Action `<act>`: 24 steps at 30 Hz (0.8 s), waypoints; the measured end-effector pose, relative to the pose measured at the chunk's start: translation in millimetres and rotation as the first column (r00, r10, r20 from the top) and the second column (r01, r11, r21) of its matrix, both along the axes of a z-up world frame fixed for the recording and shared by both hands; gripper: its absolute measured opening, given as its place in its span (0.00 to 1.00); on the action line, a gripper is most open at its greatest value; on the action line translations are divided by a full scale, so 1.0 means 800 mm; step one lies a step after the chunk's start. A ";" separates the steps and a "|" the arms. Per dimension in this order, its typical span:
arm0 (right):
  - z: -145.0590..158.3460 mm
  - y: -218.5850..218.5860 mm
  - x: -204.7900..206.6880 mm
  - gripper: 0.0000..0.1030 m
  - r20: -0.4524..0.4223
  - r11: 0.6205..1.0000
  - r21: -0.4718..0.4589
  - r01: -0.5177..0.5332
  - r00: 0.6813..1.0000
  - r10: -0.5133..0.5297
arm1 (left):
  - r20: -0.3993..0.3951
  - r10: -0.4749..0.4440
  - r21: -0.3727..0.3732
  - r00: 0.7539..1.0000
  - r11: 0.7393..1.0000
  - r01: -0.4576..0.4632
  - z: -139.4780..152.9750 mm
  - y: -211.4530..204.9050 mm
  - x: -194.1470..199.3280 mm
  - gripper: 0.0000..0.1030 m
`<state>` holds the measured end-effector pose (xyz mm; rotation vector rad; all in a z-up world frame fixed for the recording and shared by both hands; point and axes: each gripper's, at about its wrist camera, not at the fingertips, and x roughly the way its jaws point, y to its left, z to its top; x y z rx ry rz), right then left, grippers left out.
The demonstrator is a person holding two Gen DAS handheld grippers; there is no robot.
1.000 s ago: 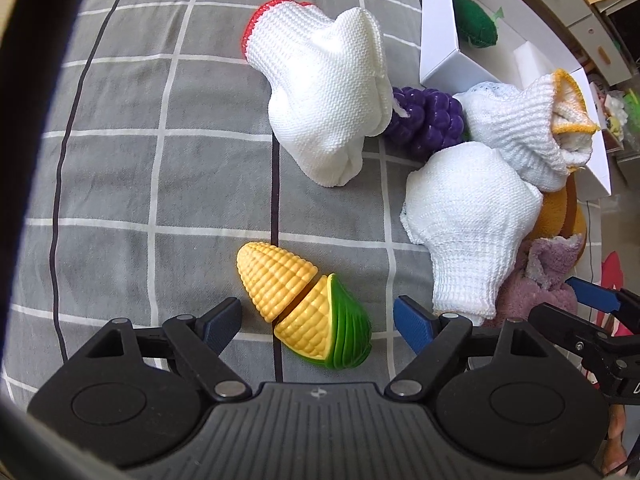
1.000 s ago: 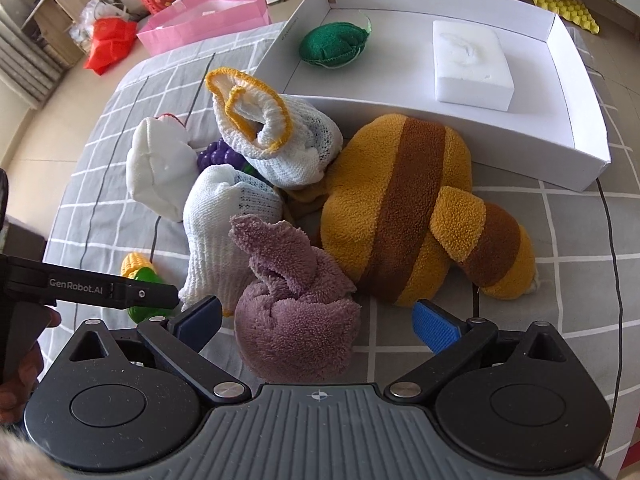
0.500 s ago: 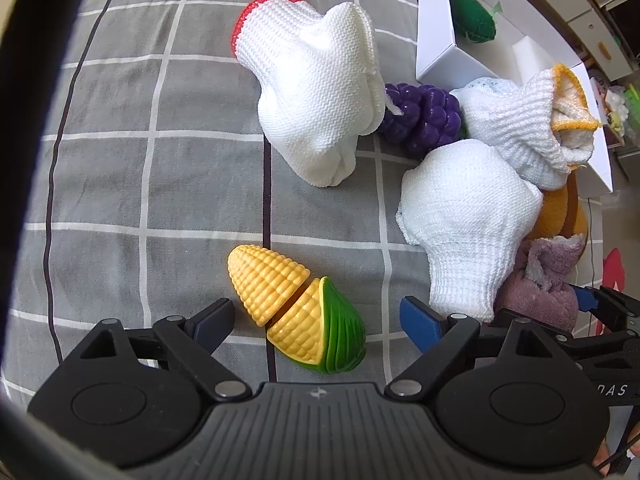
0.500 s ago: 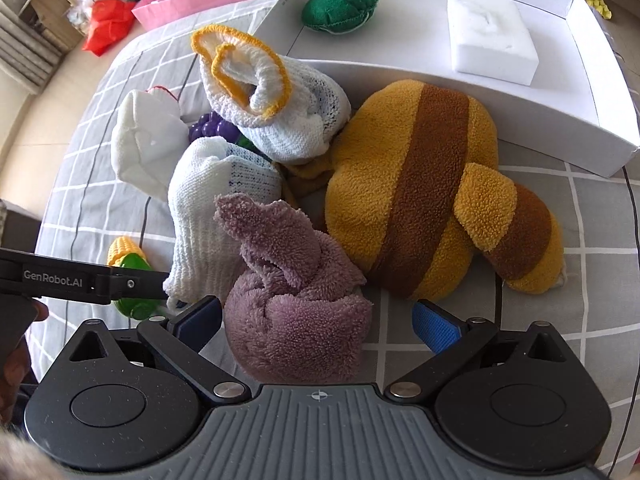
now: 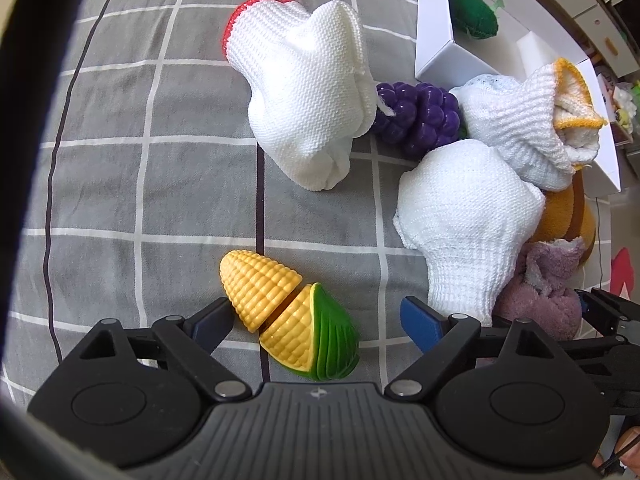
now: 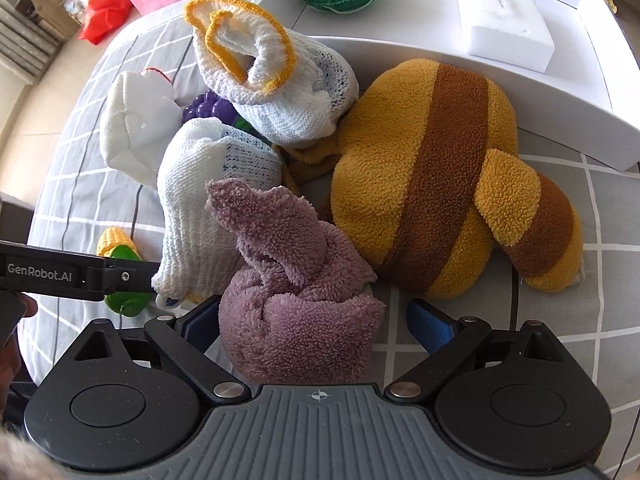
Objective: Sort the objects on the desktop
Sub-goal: 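Move the left tool to the toy corn cob while the right tool approaches the mauve towel, then close the left tool on the corn cob while the right tool grasps the mauve towel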
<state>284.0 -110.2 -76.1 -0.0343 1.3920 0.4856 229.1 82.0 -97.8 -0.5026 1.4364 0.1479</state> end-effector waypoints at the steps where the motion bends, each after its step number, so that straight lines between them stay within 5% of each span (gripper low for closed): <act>1: 0.000 0.000 -0.001 0.89 0.001 1.000 0.000 -0.004 1.000 0.004 | 0.000 -0.004 0.007 1.000 1.000 0.004 0.000 -0.003 0.005 0.83; 10: 0.003 0.006 -0.017 0.79 0.028 0.999 -0.019 -0.035 0.999 0.036 | -0.007 -0.013 0.067 1.000 0.998 0.013 -0.001 -0.016 0.045 0.78; 12: 0.003 0.006 -0.019 0.79 0.032 0.999 -0.022 -0.037 0.999 0.038 | -0.005 -0.015 0.083 1.000 0.996 0.015 -0.008 -0.024 -0.016 0.76; 14: 0.002 0.005 -0.022 0.80 0.036 0.999 -0.025 -0.038 0.999 0.039 | -0.008 -0.017 0.099 1.000 0.995 0.018 -0.008 -0.028 -0.021 0.74; 17: 0.001 0.005 -0.026 0.80 0.041 0.998 -0.034 -0.048 0.998 0.049 | -0.004 -0.011 0.123 1.000 0.992 0.012 -0.009 -0.035 -0.017 0.66; 21: 0.001 0.003 -0.033 0.79 0.044 0.998 -0.045 -0.052 0.998 0.054 | 0.010 0.004 0.151 1.000 0.989 -0.005 0.005 -0.020 -0.005 0.43; 24: 0.003 0.001 -0.038 0.75 0.047 0.997 -0.052 -0.050 0.997 0.053 | 0.018 0.023 0.127 1.000 0.992 -0.025 0.004 -0.012 -0.003 0.40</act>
